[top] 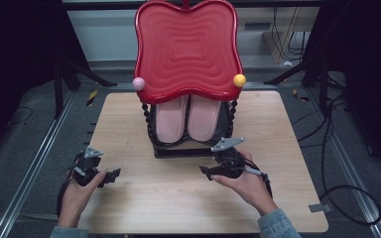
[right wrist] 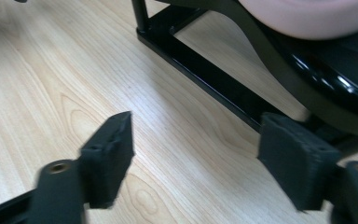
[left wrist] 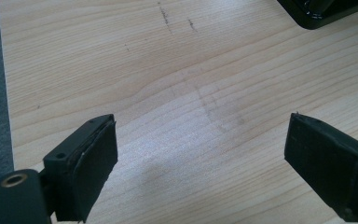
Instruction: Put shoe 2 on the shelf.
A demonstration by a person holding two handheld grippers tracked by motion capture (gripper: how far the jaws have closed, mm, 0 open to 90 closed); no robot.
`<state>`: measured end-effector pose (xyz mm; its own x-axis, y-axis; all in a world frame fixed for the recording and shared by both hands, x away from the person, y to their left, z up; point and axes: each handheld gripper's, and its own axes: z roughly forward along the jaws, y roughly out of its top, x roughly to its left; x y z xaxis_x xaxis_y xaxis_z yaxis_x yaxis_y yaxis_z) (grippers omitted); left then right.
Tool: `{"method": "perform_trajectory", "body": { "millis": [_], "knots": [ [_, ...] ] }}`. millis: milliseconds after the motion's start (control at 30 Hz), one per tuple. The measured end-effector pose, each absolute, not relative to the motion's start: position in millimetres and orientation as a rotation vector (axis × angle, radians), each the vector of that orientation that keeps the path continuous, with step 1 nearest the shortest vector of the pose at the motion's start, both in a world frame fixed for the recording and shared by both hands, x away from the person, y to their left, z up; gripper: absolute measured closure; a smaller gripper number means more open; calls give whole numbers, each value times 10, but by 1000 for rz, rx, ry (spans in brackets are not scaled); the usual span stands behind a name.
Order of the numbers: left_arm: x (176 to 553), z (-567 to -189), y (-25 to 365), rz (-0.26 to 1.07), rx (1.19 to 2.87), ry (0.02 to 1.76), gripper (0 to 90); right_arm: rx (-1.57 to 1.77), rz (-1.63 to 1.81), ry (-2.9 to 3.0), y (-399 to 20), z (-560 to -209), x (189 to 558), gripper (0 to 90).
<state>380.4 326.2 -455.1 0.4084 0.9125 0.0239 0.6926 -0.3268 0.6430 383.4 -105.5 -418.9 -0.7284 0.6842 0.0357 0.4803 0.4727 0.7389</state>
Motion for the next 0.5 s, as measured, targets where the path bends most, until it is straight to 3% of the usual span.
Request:
{"method": "perform_trajectory", "body": {
  "millis": [200,500],
  "knots": [
    [3811,-4577,3235,519,2125,1345,73,1041,1112,2414,-1231,-4274,3785,105],
    [3849,-4646,3178,520,2119,1328,49,1162,1042,2308,-1846,-4445,3809,102]
  ]
}}
